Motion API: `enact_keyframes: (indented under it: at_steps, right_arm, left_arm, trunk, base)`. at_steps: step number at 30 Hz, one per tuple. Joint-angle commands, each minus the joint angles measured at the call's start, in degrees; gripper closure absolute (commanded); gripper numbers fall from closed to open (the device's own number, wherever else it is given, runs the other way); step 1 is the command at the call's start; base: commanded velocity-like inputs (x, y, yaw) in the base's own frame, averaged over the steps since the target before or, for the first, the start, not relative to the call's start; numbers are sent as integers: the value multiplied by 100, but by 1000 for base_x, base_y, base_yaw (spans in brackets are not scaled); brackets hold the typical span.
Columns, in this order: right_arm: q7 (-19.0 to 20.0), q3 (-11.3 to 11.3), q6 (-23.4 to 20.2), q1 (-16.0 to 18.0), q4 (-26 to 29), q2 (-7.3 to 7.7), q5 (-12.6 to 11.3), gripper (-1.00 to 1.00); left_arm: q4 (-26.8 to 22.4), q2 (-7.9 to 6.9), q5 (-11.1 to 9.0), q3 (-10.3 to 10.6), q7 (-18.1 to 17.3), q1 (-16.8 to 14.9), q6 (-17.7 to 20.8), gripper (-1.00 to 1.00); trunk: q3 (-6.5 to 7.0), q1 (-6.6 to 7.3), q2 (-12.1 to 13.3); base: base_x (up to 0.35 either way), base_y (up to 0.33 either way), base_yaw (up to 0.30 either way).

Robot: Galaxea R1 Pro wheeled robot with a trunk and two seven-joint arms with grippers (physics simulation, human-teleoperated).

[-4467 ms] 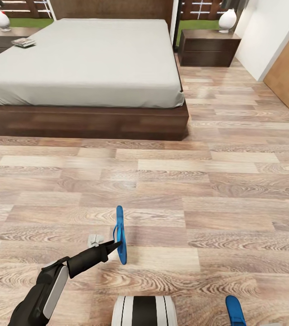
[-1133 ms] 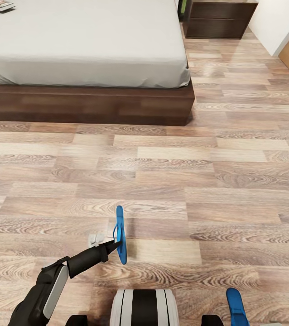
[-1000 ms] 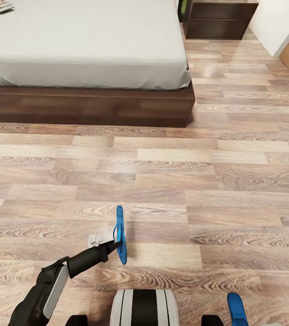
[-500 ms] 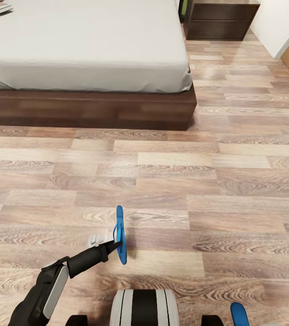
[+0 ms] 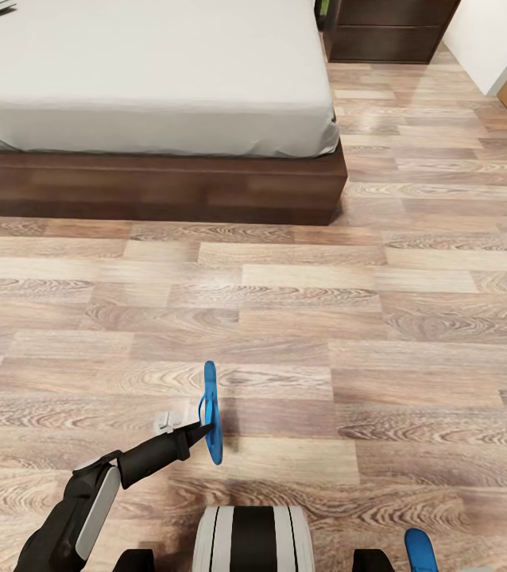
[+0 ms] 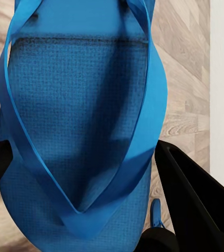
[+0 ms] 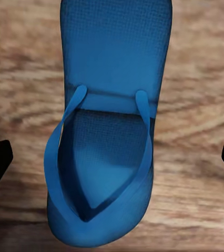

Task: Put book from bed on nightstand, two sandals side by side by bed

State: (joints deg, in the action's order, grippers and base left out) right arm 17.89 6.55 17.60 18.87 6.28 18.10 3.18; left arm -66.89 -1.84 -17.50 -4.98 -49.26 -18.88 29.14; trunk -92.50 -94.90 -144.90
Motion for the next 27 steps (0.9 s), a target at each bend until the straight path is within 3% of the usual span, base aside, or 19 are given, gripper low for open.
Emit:
enact_keyframes:
  at_steps: [1,8,13,23,27]
  right_arm:
    - [30,49,16,2,-4,2,33,-100]
    - [30,49,16,2,-6,0,33,-100]
    - [30,49,16,2,-4,3,33,-100]
    - [30,49,16,2,-4,1,33,-100]
    - [30,49,16,2,-4,2,33,-100]
  left_arm:
    - [0,0,-34,-3,-5,-2,42,100]
    - [0,0,-34,-3,-13,-1,39,100]
    - [0,0,-34,-3,-13,-1,47,100]
    - [0,0,-43,-3,-22,-1,48,100]
    - [0,0,-43,-3,-22,-1,53,100]
  trunk:
    - [-3,1,-1]
    - [-3,1,-1]
    - [-114,-12,-8]
    - [-114,-12,-8]
    - [-202,-22,-13]
  base:
    - [0,0,0]
    - [0,0,0]
    - [0,0,0]
    - [0,0,0]
    - [0,0,0]
